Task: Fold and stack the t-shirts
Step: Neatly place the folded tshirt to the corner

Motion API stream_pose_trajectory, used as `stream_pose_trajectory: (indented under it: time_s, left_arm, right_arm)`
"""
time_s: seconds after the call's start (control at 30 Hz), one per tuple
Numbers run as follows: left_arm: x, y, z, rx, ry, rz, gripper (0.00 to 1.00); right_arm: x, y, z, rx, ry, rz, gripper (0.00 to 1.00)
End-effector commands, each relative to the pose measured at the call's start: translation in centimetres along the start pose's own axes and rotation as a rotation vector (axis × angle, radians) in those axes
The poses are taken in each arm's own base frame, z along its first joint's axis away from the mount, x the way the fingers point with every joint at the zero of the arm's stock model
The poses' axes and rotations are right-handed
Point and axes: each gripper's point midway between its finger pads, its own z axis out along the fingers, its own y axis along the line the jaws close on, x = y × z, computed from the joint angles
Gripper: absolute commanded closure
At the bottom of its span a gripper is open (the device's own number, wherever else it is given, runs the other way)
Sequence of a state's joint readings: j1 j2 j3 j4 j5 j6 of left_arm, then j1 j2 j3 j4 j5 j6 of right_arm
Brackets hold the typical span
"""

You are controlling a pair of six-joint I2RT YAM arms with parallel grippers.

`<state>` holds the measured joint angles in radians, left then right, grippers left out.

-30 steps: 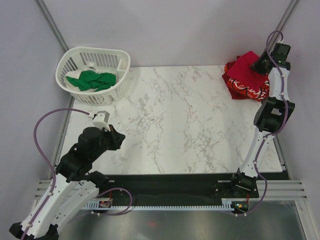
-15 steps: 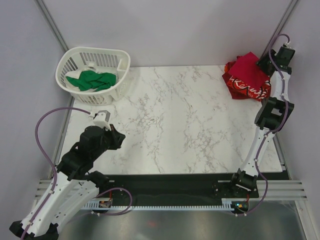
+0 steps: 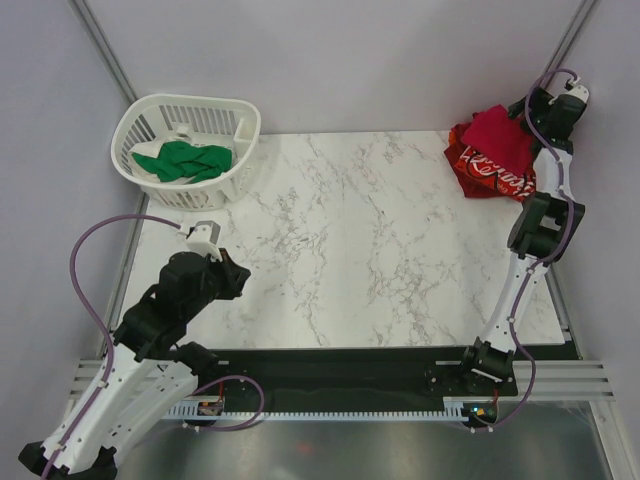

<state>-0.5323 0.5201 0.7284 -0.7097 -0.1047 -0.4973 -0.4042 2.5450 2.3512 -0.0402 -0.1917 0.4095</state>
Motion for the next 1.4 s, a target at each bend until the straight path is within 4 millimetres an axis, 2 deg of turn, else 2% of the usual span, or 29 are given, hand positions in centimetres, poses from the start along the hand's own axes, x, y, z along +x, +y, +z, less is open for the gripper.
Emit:
stream_pose_trajectory:
  time_s: [0.0,0.03,0.07,0.1,0.13,0.23,0.3,0.33,0.4,0.43,0.47,0.5,0.53,0.57,0.6,0.63,0.7,0.73,0.9,0.97,1.0,1.03,1.07,1.1,1.13,1.17,1.2,1.23,1.37]
  left_arm:
    - [-1.3,-0.1,-0.6,-0.001,-0.047,0.028,0.89]
    - [-1.4,-0.1,-0.7,0.004,-0.053,0.029,0.89]
    - [-1.5,-0.2,-0.9,0.008,-0.058,0.027,0.89]
    - [-1.5,-0.1,-1.0,0.009,-0.062,0.028,0.89]
    - [-1.7,-0.2,-1.2,0.017,-0.075,0.026,0.89]
    - [-1.9,-0.3,-1.6,0.028,-0.093,0.025,0.89]
    - [-2.1,-0.4,-1.8,0.033,-0.103,0.025,0.89]
    - [-2.0,-0.4,-1.9,0.036,-0.103,0.025,0.89]
    - [-2.0,-0.5,-1.9,0.040,-0.100,0.026,0.89]
    - [-2.1,-0.5,-1.9,0.041,-0.102,0.027,0.89]
    - [-2.1,-0.5,-2.0,0.042,-0.104,0.025,0.89]
    - [-2.1,-0.5,-2.1,0.045,-0.109,0.025,0.89]
    - [-2.2,-0.6,-2.1,0.047,-0.113,0.024,0.89]
    - [-2.2,-0.5,-2.2,0.046,-0.118,0.023,0.89]
    - [-2.3,-0.5,-2.4,0.050,-0.129,0.022,0.89]
    - [-2.4,-0.5,-2.6,0.051,-0.137,0.019,0.89]
    - [-2.5,-0.5,-2.7,0.052,-0.145,0.015,0.89]
    - [-2.5,-0.4,-2.8,0.052,-0.150,0.016,0.89]
    - [-2.5,-0.4,-2.6,0.047,-0.140,0.016,0.89]
    - [-2.4,-0.4,-2.6,0.045,-0.138,0.016,0.89]
    - [-2.4,-0.4,-2.5,0.045,-0.135,0.017,0.89]
    - [-2.4,-0.4,-2.5,0.045,-0.136,0.016,0.89]
    - [-2.4,-0.4,-2.5,0.045,-0.136,0.016,0.89]
    - [-2.4,-0.4,-2.5,0.044,-0.137,0.016,0.89]
    - [-2.4,-0.4,-2.5,0.044,-0.137,0.016,0.89]
    - [-2.4,-0.4,-2.5,0.045,-0.135,0.018,0.89]
    - [-2.4,-0.4,-2.5,0.044,-0.137,0.016,0.89]
    - [-2.4,-0.4,-2.5,0.045,-0.135,0.018,0.89]
    - [-2.1,-0.6,-2.1,0.048,-0.112,0.024,0.89]
  right_arm:
    - [-11.2,5.9,-4.8,-0.123,-0.227,-0.041,0.04]
    - [-12.6,6.8,-6.3,-0.127,-0.245,-0.036,0.04]
    - [-13.2,7.0,-7.1,-0.115,-0.255,-0.033,0.04]
    - [-15.7,7.7,-9.3,-0.088,-0.309,-0.032,0.03]
    - [-14.3,6.6,-9.5,-0.046,-0.283,-0.019,0.03]
    - [-13.5,5.7,-11.8,0.011,-0.277,0.007,0.05]
    - [-13.2,5.6,-12.9,0.001,-0.267,0.049,0.18]
    - [-10.8,4.9,-12.5,-0.005,-0.213,0.069,0.41]
    - [-8.7,4.7,-12.0,-0.029,-0.171,0.107,0.55]
    - [-7.4,4.4,-11.5,-0.034,-0.143,0.123,0.69]
    - [-6.4,4.6,-11.1,-0.067,-0.115,0.133,0.74]
    - [-4.8,3.8,-10.0,-0.064,-0.082,0.163,0.80]
    - [-4.8,3.6,-9.5,-0.071,-0.078,0.176,0.87]
    - [-4.2,3.5,-9.0,-0.086,-0.063,0.188,0.89]
    - [-2.9,2.7,-8.0,-0.081,-0.041,0.221,0.90]
    - [-3.4,2.4,-7.6,-0.086,-0.048,0.237,0.93]
    - [-2.1,1.6,-6.5,-0.095,-0.020,0.254,0.94]
    - [-2.2,1.6,-6.2,-0.097,-0.024,0.255,0.95]
    - [-0.4,-0.3,-5.5,-0.043,-0.009,0.244,0.94]
    - [0.7,-2.0,-5.8,0.007,0.003,0.242,0.95]
    - [0.5,-2.3,-6.3,0.025,-0.004,0.243,0.95]
    - [1.6,-4.1,-6.9,0.074,0.010,0.256,0.95]
    - [1.7,-4.8,-7.4,0.096,0.008,0.259,0.94]
    - [0.9,-4.9,-8.2,0.106,-0.014,0.261,0.94]
    - [2.1,-6.8,-9.0,0.159,-0.002,0.276,0.94]
    - [2.1,-7.3,-9.6,0.180,-0.006,0.284,0.94]
    - [1.0,-7.2,-10.6,0.193,-0.031,0.293,0.93]
    - [2.0,-8.1,-11.4,0.233,-0.021,0.309,0.93]
    - [0.2,-9.7,-15.2,0.399,-0.093,0.344,0.85]
